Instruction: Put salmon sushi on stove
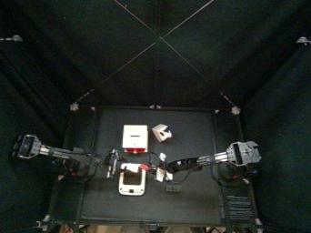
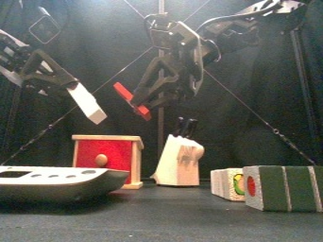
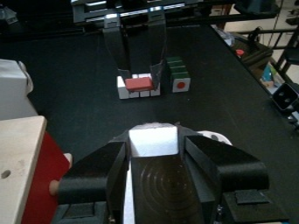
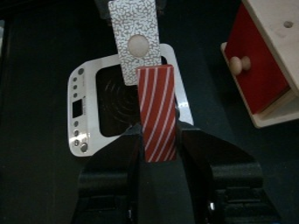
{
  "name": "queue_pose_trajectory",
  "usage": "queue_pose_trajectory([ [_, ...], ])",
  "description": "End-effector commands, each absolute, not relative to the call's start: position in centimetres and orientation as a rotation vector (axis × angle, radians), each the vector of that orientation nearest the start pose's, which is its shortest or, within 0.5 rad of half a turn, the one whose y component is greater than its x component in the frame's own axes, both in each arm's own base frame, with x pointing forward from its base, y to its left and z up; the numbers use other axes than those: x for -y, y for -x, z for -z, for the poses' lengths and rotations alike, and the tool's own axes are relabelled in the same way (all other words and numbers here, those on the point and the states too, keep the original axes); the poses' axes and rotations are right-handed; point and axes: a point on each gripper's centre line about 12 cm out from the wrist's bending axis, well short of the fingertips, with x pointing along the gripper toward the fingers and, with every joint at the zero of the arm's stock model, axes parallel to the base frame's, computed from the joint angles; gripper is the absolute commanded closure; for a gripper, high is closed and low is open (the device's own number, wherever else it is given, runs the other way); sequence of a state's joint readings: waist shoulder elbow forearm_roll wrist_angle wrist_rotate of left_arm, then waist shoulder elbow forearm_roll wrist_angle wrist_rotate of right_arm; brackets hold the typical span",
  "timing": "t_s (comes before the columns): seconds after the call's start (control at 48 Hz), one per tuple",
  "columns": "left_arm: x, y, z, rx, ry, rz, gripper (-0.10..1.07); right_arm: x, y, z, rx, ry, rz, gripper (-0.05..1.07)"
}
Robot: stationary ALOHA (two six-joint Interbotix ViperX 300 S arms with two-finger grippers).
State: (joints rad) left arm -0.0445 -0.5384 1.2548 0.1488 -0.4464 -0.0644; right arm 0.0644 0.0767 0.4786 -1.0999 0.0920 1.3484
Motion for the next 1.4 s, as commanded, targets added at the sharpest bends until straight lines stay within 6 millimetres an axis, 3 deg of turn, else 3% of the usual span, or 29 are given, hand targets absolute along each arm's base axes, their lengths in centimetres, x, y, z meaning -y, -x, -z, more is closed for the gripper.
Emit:
queue_pose_trajectory([
  [0.0, 2.0, -23.6, -18.9, -0.258, -0.065, 0.122, 0.41, -1.8, -43.7, -21.8, -0.538, -0.219, 0.089, 0.52],
  [0.271, 3.0, -21.9, -18.7, -0.241, -0.083, 0.177, 0.41, -1.2, -44.8, -20.7, -0.556, -0.31, 0.127, 0.52],
  [0.688, 3.4, -21.6, -18.9, -0.221, -0.097, 0.2, 0.41, -1.1, -48.2, -18.5, -0.578, -0.351, 0.148, 0.51],
  [1.375, 3.4, -21.6, -18.9, -0.226, -0.094, 0.198, 0.41, -0.6, -49.6, -16.3, -0.639, -0.428, 0.27, 0.51],
])
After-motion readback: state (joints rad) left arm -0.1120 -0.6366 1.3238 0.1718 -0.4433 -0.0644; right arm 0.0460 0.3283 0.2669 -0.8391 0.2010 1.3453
